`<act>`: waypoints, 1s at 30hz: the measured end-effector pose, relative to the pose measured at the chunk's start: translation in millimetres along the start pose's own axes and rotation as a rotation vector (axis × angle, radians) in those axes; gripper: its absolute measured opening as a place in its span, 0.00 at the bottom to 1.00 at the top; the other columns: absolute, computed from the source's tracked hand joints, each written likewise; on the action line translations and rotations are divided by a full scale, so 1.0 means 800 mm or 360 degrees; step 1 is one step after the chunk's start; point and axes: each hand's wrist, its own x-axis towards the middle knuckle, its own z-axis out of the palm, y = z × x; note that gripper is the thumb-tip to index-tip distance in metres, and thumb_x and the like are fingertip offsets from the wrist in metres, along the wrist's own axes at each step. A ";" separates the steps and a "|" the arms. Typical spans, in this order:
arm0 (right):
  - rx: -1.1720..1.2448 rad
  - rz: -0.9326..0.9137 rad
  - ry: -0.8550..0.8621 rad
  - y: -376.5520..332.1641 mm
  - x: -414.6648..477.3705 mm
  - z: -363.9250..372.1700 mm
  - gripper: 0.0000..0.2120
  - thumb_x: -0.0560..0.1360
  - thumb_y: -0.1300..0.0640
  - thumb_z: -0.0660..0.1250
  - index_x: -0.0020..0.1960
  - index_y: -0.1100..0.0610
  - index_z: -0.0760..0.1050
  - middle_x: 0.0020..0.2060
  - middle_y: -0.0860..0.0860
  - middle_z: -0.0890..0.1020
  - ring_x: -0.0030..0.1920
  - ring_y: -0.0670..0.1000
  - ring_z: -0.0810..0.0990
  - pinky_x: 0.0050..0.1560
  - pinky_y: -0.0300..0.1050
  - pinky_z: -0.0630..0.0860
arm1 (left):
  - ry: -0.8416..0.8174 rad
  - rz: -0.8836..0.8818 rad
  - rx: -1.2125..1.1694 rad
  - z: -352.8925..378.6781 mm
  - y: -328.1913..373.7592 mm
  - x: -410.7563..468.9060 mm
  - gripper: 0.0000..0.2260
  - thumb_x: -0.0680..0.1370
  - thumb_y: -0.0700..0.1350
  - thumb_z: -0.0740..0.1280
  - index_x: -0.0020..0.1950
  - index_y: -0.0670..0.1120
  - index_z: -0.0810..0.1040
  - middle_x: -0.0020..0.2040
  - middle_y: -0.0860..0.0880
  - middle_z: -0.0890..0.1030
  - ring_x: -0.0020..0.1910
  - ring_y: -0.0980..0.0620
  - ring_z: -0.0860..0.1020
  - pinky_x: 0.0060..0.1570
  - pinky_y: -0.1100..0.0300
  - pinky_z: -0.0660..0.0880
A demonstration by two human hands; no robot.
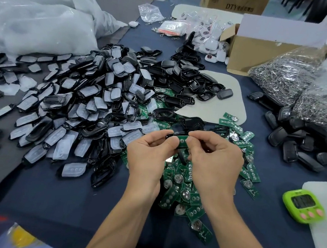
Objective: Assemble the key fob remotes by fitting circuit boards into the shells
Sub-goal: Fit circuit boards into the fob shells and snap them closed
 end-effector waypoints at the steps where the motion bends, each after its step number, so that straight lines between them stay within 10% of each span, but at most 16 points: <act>1: -0.0018 -0.0006 -0.0011 0.000 0.001 0.000 0.11 0.73 0.60 0.77 0.40 0.44 0.85 0.33 0.39 0.85 0.32 0.45 0.84 0.36 0.37 0.80 | -0.0002 0.0007 0.0018 0.000 0.000 0.000 0.12 0.73 0.32 0.77 0.40 0.50 0.89 0.37 0.49 0.87 0.38 0.54 0.86 0.40 0.64 0.81; 11: -0.0466 -0.0026 -0.0155 0.016 0.012 -0.009 0.05 0.71 0.46 0.78 0.44 0.43 0.85 0.35 0.36 0.84 0.39 0.39 0.83 0.46 0.41 0.80 | -0.0063 0.0154 0.0255 -0.016 0.006 0.003 0.14 0.67 0.34 0.81 0.43 0.53 0.90 0.39 0.43 0.87 0.38 0.49 0.86 0.39 0.60 0.83; 21: 0.0771 0.0608 -0.0352 0.015 0.006 0.013 0.09 0.78 0.70 0.70 0.44 0.60 0.84 0.29 0.58 0.83 0.25 0.52 0.80 0.26 0.41 0.76 | -0.0344 0.0081 0.0194 -0.016 -0.001 0.004 0.11 0.75 0.38 0.71 0.56 0.47 0.87 0.45 0.47 0.87 0.40 0.51 0.82 0.44 0.54 0.80; 26: -0.0365 0.0155 -0.0696 0.015 0.014 0.037 0.03 0.74 0.55 0.76 0.44 0.47 0.85 0.34 0.44 0.86 0.32 0.41 0.83 0.35 0.31 0.76 | 0.0177 -0.0003 0.0120 -0.044 -0.002 0.020 0.14 0.78 0.29 0.70 0.54 0.46 0.89 0.42 0.48 0.88 0.41 0.53 0.87 0.40 0.63 0.82; 30: -0.0661 -0.0119 -0.0737 -0.003 0.017 0.065 0.14 0.78 0.62 0.69 0.58 0.46 0.85 0.47 0.41 0.87 0.48 0.40 0.83 0.51 0.28 0.75 | 0.0497 0.0004 0.0045 -0.092 0.014 0.039 0.15 0.77 0.27 0.71 0.63 0.37 0.82 0.47 0.43 0.88 0.41 0.51 0.86 0.36 0.65 0.80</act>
